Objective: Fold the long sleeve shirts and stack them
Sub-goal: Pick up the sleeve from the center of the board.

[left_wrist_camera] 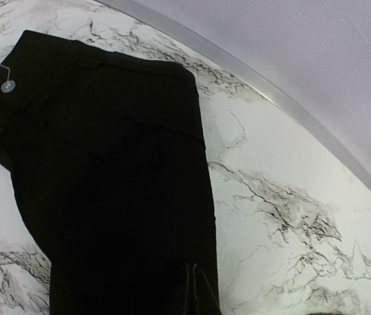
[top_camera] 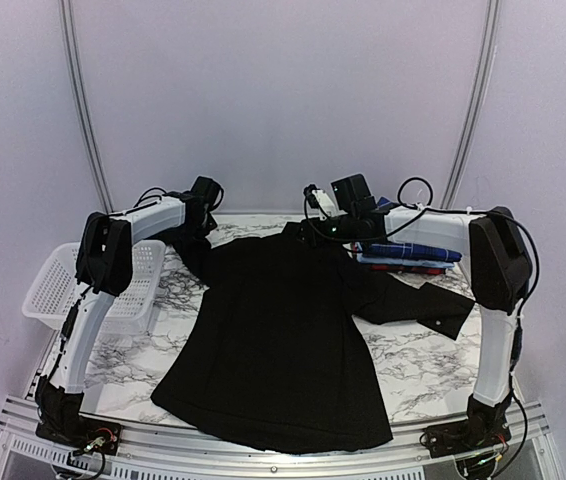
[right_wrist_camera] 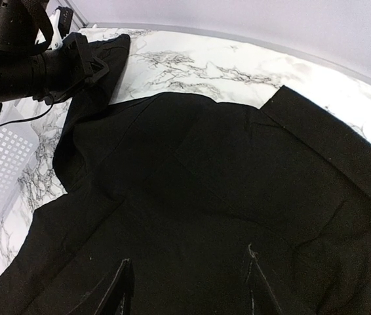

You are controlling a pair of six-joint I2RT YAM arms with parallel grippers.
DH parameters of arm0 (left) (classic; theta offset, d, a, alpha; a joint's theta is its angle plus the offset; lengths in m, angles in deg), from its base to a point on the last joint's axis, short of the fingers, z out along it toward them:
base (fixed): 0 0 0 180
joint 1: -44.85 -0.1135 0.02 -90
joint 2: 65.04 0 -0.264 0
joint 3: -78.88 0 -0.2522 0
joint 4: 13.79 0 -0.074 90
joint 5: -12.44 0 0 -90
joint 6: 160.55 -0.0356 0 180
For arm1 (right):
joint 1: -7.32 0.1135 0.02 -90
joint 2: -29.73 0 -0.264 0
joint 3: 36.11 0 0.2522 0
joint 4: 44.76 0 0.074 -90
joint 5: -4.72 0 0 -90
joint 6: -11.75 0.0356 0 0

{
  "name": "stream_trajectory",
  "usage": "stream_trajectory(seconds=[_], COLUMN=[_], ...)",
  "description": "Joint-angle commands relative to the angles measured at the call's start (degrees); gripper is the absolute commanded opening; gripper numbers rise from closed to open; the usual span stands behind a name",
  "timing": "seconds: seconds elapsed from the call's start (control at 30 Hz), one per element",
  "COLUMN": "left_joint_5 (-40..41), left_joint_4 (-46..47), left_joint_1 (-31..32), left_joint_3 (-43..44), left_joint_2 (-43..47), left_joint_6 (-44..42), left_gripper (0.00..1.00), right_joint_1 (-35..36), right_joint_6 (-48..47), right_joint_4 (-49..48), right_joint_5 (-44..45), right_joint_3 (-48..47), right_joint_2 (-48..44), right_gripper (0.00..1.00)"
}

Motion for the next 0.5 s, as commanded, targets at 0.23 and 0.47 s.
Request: stream_trajectory(seconds=[0.23, 0.47], left_joint_5=[1.21, -1.47], left_joint_4=[0.11, 0.15], left_joint_1=[0.62, 0.99], left_joint_3=[-3.52, -8.91], left_joint_2=[5.39, 7.3], left_joint_6=[-3.09, 1.88], left_gripper=[0.01, 0.54], right_joint_1=[0.24, 0.24], right_joint_6=[-0.41, -0.23], right_joint_4=[0.18, -0.55], right_joint_5=[0.2, 0.55], right_joint_3=[0.67, 1.96], right_joint_2=[-3.1, -3.2], right_gripper=[0.52, 0.52])
